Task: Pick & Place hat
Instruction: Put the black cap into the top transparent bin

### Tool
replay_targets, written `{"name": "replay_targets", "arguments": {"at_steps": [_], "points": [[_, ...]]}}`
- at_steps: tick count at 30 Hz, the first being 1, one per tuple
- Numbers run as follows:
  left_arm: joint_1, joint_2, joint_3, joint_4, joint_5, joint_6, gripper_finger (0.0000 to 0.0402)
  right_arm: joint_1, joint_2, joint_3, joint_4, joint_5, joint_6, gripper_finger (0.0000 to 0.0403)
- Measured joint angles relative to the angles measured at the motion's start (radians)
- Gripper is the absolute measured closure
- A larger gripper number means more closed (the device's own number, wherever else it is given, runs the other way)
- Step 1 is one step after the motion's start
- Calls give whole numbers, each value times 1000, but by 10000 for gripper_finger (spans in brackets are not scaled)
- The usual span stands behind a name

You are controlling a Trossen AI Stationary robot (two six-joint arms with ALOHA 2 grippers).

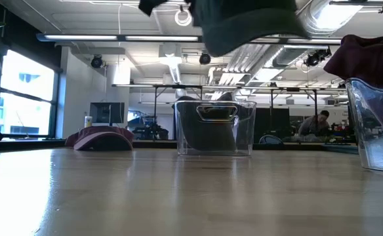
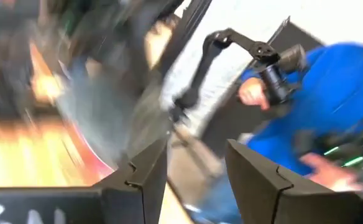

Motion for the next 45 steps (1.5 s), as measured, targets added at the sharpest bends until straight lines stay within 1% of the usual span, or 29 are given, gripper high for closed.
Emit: {"name": "replay_targets", "arguments": {"at_steps": [3, 6, 9, 12, 15, 17, 19, 22, 24, 27, 30, 33, 36, 37, 38, 40, 42, 44, 45], "points": [[-25, -33, 41, 11, -101, 195, 244, 0, -13, 0, -16, 19, 26, 385], [-53, -32, 59, 8, -186, 370, 243, 0, -15, 0, -24, 35, 54, 386], [-79, -27, 65, -33, -237, 490, 243, 1, -15, 0, -27, 56, 57, 396], [-96, -32, 69, -131, -338, 583, 243, 1, -20, 0, -26, 60, 84, 392], [-96, -28, 66, -222, -471, 615, 243, 1, -33, 0, -25, 75, 110, 386], [-92, -27, 66, -251, -528, 615, 243, 1, -39, 0, -18, 81, 110, 388], [-92, -29, 67, -278, -558, 602, 243, 1, -48, 0, -13, 84, 111, 395], [-94, -28, 66, -320, -558, 550, 243, 1, -56, 0, 4, 87, 110, 397], [-95, -10, 68, -312, -512, 524, 243, 1, -65, 0, 7, 97, 112, 392], [-100, 13, 65, -324, -415, 505, 243, 1, -75, 0, 7, 113, 115, 386], [-100, 26, 65, -318, -334, 506, 258, 1, -88, -1, 7, 120, 119, 391], [-100, 27, 65, -297, -199, 510, 302, 1, -100, -1, -5, 118, 111, 397], [-99, 27, 65, -240, -61, 532, 369, 3, -102, -1, -29, 100, 112, 392], [-99, 27, 65, -214, -11, 532, 384, 3, -101, -1, -40, 89, 116, 388], [-95, 27, 65, -181, 37, 525, 392, 3, -100, -1, -45, 71, 116, 385], [-87, 26, 66, -112, 108, 484, 387, 7, -97, -1, -46, 34, 116, 381], [-84, 26, 66, -63, 152, 437, 387, 17, -97, -1, -40, 1, 113, 381], [-70, 26, 66, -42, 175, 408, 396, 29, -97, -1, -11, -3, 128, 384], [-66, 26, 66, -43, 184, 401, 398, 35, -97, -1, 5, 11, 155, 384]]}}
